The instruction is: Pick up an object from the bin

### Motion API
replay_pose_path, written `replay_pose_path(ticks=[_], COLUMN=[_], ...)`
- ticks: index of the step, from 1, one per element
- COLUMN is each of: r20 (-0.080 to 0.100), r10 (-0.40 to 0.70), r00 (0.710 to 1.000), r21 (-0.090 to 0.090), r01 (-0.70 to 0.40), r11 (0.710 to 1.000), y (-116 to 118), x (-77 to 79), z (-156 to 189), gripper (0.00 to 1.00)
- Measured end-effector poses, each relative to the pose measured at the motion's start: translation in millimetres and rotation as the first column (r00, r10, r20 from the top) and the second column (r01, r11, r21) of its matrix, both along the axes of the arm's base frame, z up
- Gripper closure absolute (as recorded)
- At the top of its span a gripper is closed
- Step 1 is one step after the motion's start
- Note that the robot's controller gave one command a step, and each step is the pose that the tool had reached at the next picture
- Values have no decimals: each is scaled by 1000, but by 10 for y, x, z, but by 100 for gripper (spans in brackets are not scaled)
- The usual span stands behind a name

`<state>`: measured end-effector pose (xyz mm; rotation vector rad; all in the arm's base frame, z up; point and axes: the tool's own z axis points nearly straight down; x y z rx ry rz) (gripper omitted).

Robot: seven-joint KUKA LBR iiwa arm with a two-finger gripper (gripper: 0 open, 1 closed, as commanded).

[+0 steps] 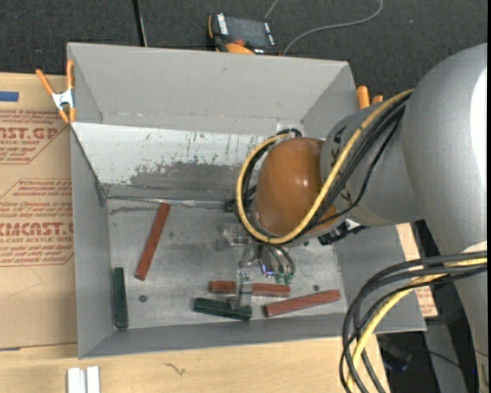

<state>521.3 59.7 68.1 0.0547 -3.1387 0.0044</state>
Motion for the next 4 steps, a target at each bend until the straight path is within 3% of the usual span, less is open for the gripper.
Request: replay_pose_path(ticks=[1, 2, 3, 4], r20=[1, 1, 2, 9], r10=[7, 7, 7, 230], r00=[1000, 1000, 1000, 973], r21=[4, 4, 4, 2], r01=[-7, -7, -7, -230], r11=[1000, 1000, 1000, 973], y=[52, 51, 53, 110], x=[1, 1, 4, -183], z=[14, 14, 21, 1317], gripper=[100, 0, 100, 100])
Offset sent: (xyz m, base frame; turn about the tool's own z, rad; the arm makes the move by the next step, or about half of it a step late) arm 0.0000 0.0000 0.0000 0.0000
